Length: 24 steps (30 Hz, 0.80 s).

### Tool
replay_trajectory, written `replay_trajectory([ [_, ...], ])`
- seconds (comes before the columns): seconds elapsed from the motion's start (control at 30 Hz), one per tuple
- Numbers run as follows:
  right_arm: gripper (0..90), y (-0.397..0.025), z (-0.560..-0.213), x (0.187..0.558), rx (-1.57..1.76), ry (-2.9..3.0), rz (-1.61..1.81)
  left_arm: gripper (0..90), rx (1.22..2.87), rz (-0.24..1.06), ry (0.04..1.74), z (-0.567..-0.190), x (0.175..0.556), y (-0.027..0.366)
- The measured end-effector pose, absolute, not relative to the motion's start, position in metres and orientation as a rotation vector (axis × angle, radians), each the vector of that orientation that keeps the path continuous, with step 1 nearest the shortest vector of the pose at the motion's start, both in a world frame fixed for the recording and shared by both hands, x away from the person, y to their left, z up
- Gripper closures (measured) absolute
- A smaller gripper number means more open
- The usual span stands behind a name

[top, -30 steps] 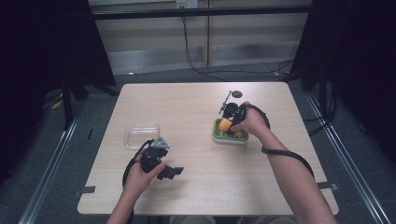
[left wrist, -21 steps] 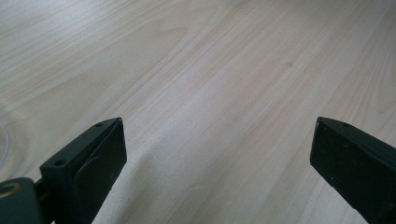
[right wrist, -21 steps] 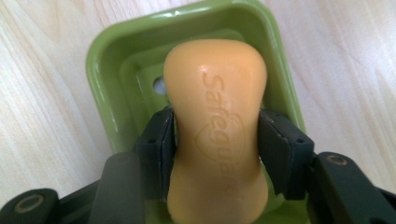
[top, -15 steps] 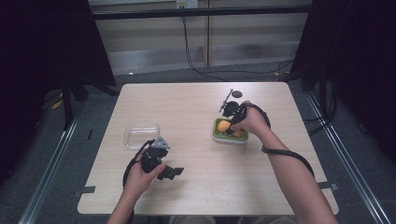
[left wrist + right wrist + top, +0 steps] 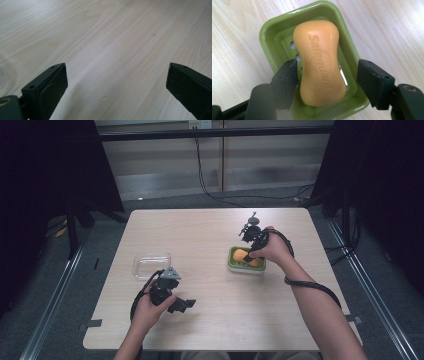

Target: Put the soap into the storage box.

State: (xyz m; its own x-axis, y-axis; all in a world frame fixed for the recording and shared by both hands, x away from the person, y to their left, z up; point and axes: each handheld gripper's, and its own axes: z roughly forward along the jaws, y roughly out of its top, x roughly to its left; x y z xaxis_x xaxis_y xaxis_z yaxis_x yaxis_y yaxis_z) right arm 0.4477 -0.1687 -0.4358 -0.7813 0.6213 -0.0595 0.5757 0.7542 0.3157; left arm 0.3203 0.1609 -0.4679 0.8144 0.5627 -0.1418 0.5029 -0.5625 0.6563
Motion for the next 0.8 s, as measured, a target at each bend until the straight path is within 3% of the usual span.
replay_trajectory([
  [0.37, 23.7, -0.175, -0.427, 0.432, 1.011, 2.772, 0.494, 3.7, 2.268, 0.104, 0.791, -0.466, 0.318, 0.164],
  [0.8, 20.8, -0.184, -0.425, 0.409, 1.036, 2.775, 0.559, 3.8, 2.268, 0.097, 0.795, -0.468, 0.318, 0.164],
])
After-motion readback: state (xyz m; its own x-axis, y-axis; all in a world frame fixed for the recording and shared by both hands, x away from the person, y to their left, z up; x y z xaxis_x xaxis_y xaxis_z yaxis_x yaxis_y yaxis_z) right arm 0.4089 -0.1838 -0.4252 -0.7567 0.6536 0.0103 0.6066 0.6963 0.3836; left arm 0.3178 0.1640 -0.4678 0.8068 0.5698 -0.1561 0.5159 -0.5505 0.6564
